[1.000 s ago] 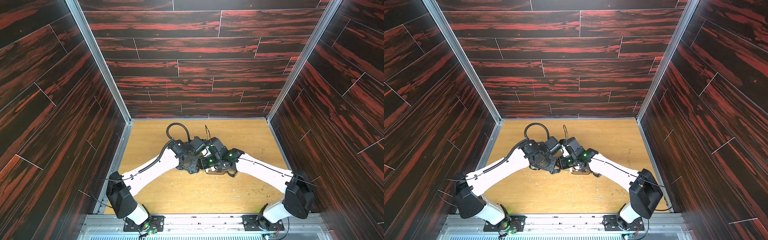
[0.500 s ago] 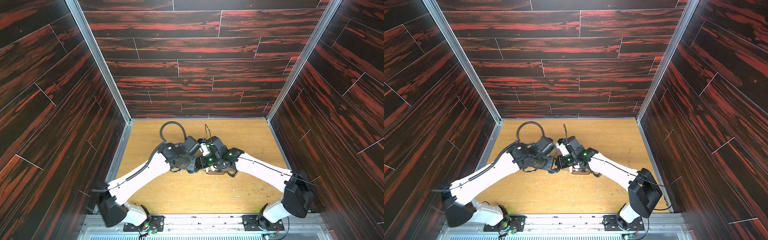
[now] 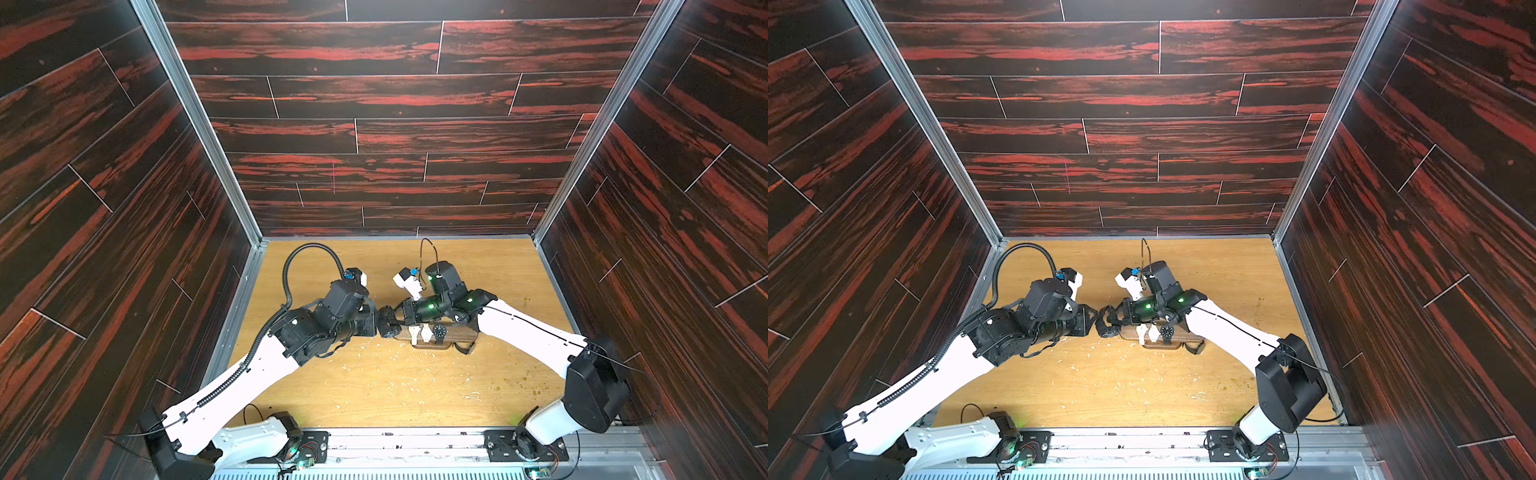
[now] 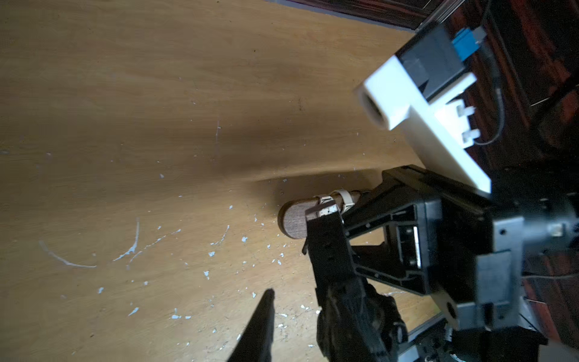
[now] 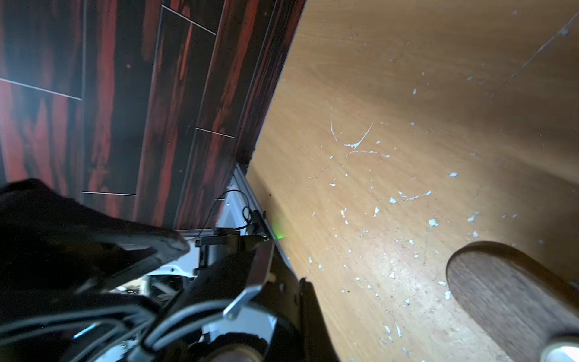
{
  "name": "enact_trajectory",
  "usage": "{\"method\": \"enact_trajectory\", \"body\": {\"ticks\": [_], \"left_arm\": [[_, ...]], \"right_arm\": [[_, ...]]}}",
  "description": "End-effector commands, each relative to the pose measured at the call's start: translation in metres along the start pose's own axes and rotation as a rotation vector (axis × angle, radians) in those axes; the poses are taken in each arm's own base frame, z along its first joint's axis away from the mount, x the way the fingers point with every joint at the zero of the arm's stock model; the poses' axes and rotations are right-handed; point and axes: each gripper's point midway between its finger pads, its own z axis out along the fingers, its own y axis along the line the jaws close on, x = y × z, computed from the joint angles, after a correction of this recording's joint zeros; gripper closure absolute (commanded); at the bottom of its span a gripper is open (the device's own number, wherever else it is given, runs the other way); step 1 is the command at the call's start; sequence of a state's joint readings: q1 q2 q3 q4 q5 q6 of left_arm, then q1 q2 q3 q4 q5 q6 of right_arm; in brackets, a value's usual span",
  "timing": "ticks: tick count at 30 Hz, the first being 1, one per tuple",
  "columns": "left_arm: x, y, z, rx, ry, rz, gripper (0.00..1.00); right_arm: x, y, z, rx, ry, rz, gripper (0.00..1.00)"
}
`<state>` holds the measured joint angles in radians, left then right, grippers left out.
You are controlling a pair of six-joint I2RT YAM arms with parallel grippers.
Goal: Place watch on stand
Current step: Pick up the watch at the center of the board.
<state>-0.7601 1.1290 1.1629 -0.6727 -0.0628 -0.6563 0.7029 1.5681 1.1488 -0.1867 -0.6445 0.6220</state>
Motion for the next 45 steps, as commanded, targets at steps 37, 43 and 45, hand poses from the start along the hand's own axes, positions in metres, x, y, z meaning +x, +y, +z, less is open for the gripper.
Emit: {"method": "enact_trajectory", "body": {"ticks": [37,43,45], "left_arm": [[-0.061,-0.119,0.025,0.821,0.058,-0.085,0.65],[-0.063,-0.132,0.027,0.899,0.1,-0.097,0.65],[-0.065,-0.135,0.026,0.921,0.106,-0.103,0.65]], "right_arm": [[-0.046,-0.001,-0.108,-0.239,-0.201,0.187,1.0],[-0.048,-0.002,-0.107,-0.238,-0.2,0.191,1.0],[-0.05,-0.003,-0.106,-0.236,-0.202,0.191,1.0]]}}
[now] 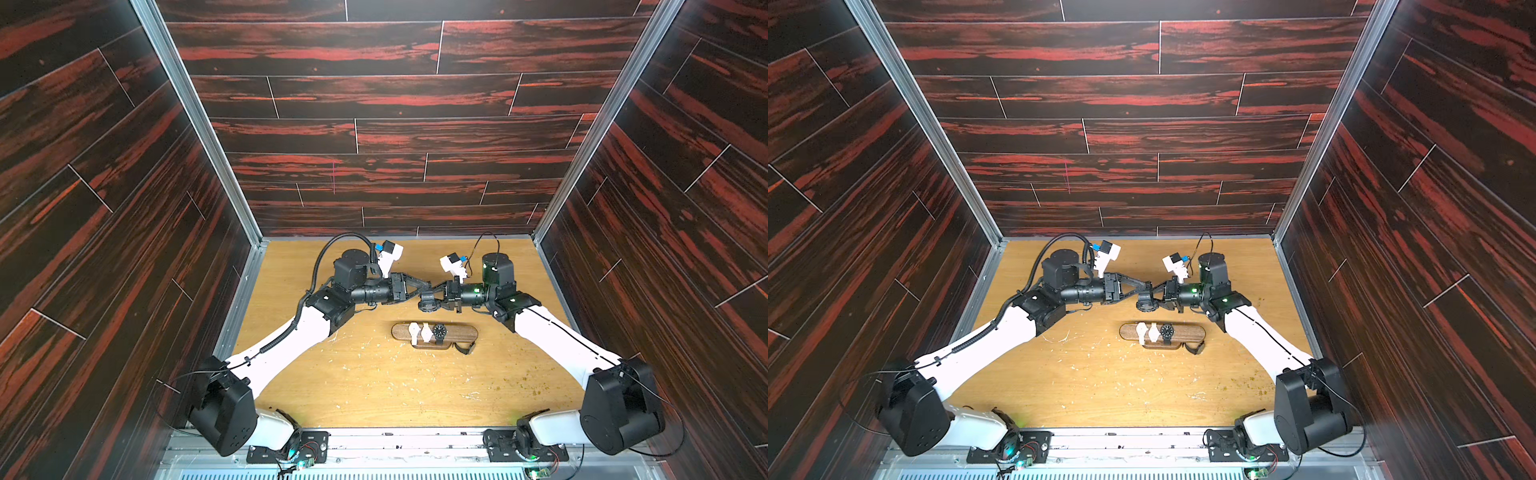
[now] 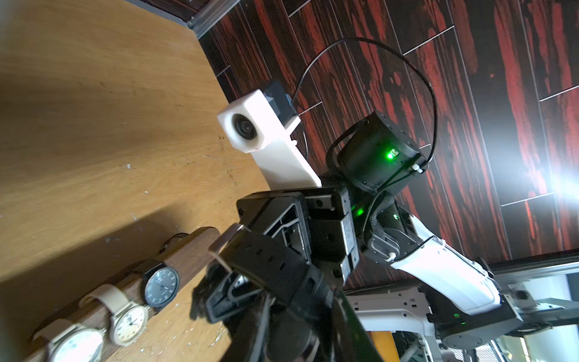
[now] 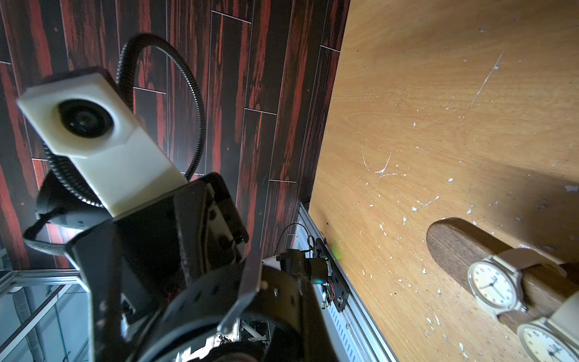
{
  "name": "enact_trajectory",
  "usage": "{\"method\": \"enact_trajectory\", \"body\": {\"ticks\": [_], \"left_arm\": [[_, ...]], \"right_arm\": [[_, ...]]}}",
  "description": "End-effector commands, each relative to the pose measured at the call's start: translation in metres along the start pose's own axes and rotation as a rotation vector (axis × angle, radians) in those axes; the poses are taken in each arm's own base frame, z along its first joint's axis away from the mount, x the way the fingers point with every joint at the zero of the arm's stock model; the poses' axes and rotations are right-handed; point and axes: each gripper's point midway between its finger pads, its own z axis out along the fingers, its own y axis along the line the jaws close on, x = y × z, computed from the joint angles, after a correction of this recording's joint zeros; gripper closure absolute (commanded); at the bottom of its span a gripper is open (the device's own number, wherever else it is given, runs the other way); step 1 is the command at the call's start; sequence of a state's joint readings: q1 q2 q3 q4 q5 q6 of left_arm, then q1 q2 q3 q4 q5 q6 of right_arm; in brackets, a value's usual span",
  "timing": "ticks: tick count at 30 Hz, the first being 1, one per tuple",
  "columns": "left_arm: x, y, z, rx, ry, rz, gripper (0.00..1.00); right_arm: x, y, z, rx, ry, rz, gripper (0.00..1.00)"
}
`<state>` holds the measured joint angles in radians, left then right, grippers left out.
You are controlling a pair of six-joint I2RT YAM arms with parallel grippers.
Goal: Place watch on stand
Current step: Pick up the watch at the center of the board.
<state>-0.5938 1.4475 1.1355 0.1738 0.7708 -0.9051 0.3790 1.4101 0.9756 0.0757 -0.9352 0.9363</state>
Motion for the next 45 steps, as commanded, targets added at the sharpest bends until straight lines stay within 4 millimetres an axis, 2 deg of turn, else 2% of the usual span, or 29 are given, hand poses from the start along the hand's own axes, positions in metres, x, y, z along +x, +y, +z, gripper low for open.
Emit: {"method": "enact_trajectory", "body": {"ticks": [1,10,13,15,16,20,26,29,37,45], "left_arm": [[-0.006,-0.025,0.001,0.097,0.015,0.025,0.65],[-0.009,-0.029,0.002,0.12,0.006,0.007,0.73],[-0.011,-0.029,0.003,0.12,0.005,0.005,0.85],[-0.012,-0.028,0.004,0.118,0.006,0.0,0.98],[-0.013,-0.027,0.005,0.117,0.006,-0.004,1.0],[-0.016,-0.025,0.009,0.113,0.004,-0.014,1.0],[-0.022,-0.025,0.015,0.119,0.008,-0.032,1.0],[-0.025,-0.026,0.017,0.128,0.005,-0.04,1.0],[-0.028,-0.03,0.016,0.14,-0.007,-0.05,1.0],[-0.03,-0.03,0.016,0.142,-0.02,-0.063,1.0]], "right_arm": [[-0.01,0.011,0.0,-0.025,-0.002,-0.028,1.0],[-0.012,0.003,0.004,-0.015,-0.002,-0.016,1.0],[-0.012,0.002,0.004,-0.013,-0.001,-0.016,1.0],[-0.012,0.0,0.004,-0.005,-0.002,-0.018,1.0],[-0.012,0.0,0.004,0.001,-0.001,-0.019,1.0],[-0.01,-0.003,0.003,0.021,-0.002,-0.024,0.97],[-0.007,-0.003,0.0,0.03,-0.006,-0.045,0.73],[-0.005,-0.001,-0.002,0.045,-0.014,-0.069,0.65],[-0.006,-0.011,-0.018,0.125,-0.079,-0.114,0.6],[-0.008,-0.013,-0.036,0.225,-0.157,-0.208,0.6]]}}
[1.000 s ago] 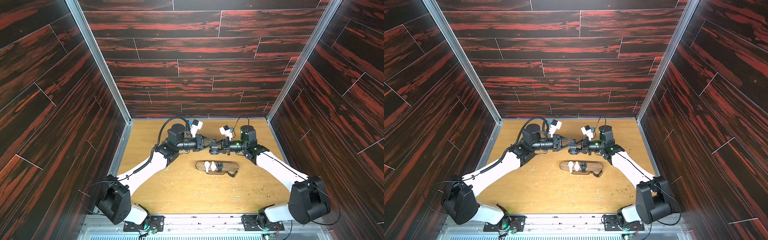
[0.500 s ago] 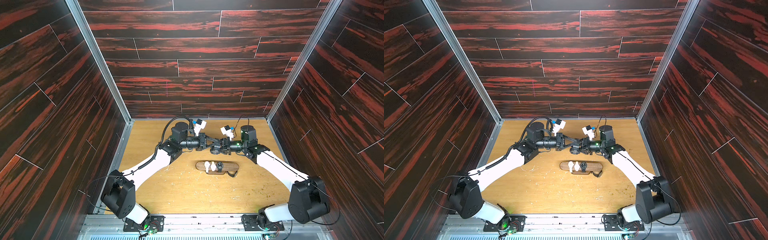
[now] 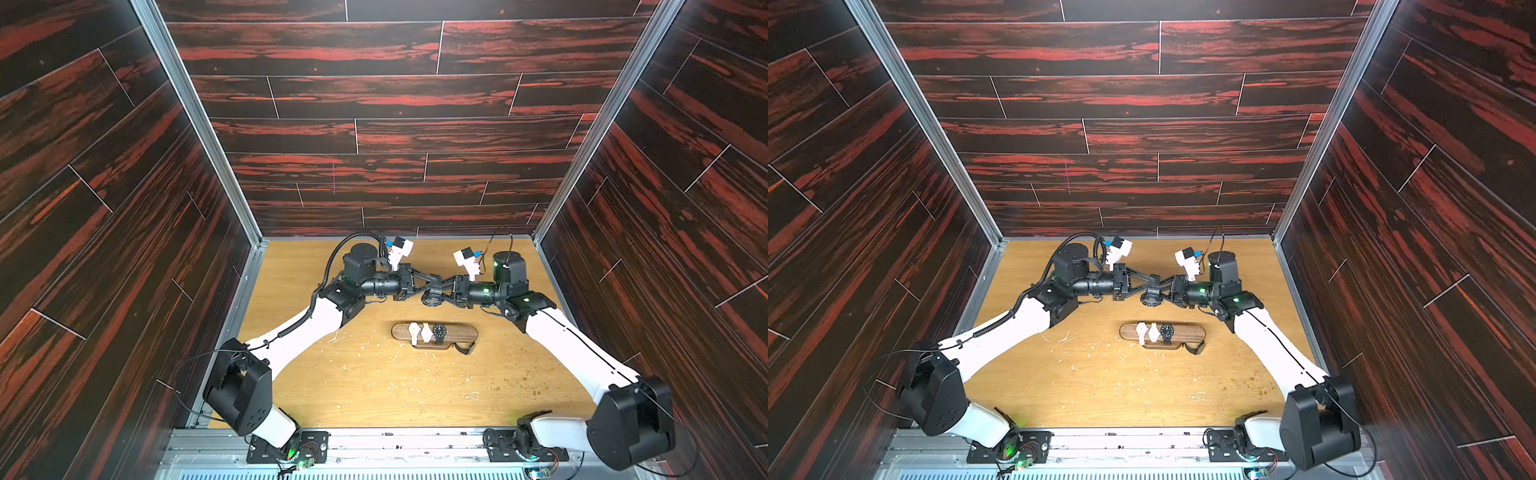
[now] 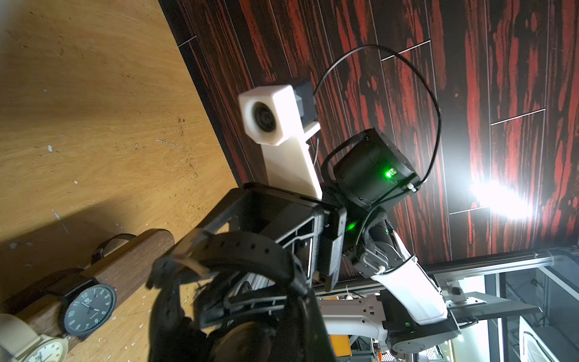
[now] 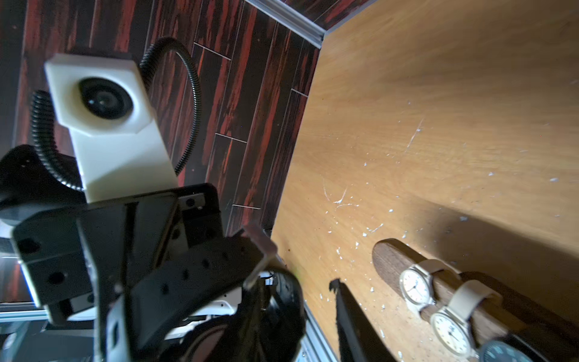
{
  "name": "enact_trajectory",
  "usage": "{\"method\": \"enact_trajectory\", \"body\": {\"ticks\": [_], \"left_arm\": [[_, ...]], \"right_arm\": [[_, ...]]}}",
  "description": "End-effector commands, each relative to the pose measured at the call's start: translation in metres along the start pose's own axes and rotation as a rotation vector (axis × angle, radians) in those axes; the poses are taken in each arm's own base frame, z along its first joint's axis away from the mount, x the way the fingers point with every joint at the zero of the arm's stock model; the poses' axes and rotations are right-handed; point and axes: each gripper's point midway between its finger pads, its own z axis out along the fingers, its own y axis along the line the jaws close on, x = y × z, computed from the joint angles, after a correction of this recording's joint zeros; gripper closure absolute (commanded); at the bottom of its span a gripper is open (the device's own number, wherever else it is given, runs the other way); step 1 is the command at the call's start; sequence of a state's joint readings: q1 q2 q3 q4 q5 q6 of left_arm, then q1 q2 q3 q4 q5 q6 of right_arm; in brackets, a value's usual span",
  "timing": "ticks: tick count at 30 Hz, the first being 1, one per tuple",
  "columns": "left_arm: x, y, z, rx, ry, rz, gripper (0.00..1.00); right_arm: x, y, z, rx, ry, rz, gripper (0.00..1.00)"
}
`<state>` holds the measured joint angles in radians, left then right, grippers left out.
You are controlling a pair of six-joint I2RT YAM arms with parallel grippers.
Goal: Place watch on stand
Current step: Pick up the watch at the center of the board.
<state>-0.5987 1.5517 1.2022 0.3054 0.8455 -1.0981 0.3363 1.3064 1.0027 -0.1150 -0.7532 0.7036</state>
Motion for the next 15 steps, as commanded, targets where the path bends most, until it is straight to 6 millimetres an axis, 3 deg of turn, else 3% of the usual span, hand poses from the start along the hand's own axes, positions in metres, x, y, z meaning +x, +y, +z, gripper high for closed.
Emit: {"method": "enact_trajectory", "body": {"ticks": [1,15], "left_arm": [[-0.015,-0.023,-0.003,0.047,-0.05,0.064,1.0],[-0.027,-0.023,0.001,0.054,-0.079,0.038,1.0]], "right_arm": [[0.009,-0.009,-0.009,0.073,-0.015,-0.059,0.6],[0.035,0.0,-0.031,0.07,-0.041,-0.183,0.6]]}}
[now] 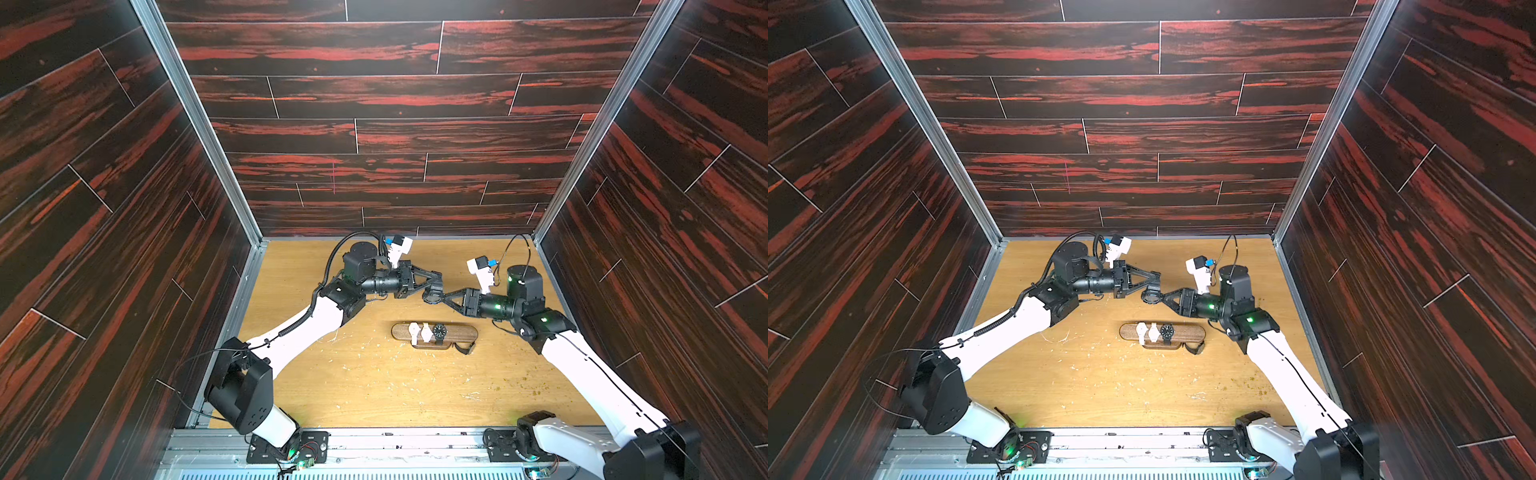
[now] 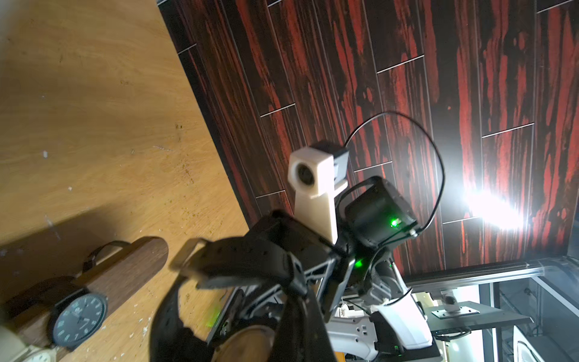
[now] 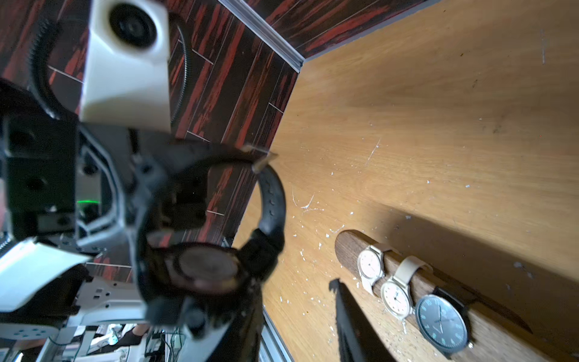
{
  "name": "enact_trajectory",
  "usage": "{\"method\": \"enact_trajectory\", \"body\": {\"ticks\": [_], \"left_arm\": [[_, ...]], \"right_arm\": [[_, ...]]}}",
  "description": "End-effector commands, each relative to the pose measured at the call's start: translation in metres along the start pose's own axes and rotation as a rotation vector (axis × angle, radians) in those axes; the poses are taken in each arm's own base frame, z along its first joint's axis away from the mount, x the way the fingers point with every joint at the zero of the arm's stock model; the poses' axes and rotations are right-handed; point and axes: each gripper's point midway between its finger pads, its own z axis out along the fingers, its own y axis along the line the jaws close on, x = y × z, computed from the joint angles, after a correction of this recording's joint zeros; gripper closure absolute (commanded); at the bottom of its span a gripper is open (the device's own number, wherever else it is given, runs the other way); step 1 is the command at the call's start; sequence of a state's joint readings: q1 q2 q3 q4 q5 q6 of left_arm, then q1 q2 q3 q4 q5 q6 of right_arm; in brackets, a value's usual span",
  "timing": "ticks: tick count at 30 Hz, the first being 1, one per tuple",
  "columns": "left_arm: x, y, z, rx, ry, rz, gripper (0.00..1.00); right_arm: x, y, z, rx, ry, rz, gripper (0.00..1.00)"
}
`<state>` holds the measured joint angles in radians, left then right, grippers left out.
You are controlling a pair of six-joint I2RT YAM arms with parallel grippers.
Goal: Place watch on stand
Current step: Pick up the watch at the center of the board.
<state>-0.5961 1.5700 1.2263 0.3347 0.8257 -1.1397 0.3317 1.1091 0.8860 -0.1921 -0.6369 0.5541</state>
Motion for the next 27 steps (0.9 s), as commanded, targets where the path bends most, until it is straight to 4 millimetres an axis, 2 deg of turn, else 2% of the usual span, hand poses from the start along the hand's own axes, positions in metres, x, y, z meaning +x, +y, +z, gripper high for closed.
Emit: {"method": "enact_trajectory", "body": {"ticks": [1,5,7,10,15,27], "left_arm": [[-0.016,-0.019,-0.001,0.044,-0.048,0.052,1.0],[-0.017,-0.021,-0.001,0.051,-0.051,0.048,1.0],[-0.018,-0.022,-0.002,0.054,-0.054,0.048,1.0],[-0.018,-0.021,-0.001,0.055,-0.053,0.042,1.0],[-0.018,-0.021,-0.002,0.057,-0.051,0.036,1.0],[-0.019,-0.022,-0.001,0.07,-0.053,0.025,1.0]], "right_arm": [[0.012,0.007,-0.004,-0.031,0.03,-0.038,0.6],[0.017,0.012,-0.009,-0.046,0.036,-0.062,0.6],[0.018,0.021,-0.012,-0.084,0.031,-0.088,0.6],[0.016,0.035,-0.018,-0.136,0.017,-0.132,0.59],[0.009,0.042,-0.02,-0.169,-0.004,-0.171,0.56],[-0.015,0.037,-0.018,-0.165,-0.044,-0.192,0.54]]}}
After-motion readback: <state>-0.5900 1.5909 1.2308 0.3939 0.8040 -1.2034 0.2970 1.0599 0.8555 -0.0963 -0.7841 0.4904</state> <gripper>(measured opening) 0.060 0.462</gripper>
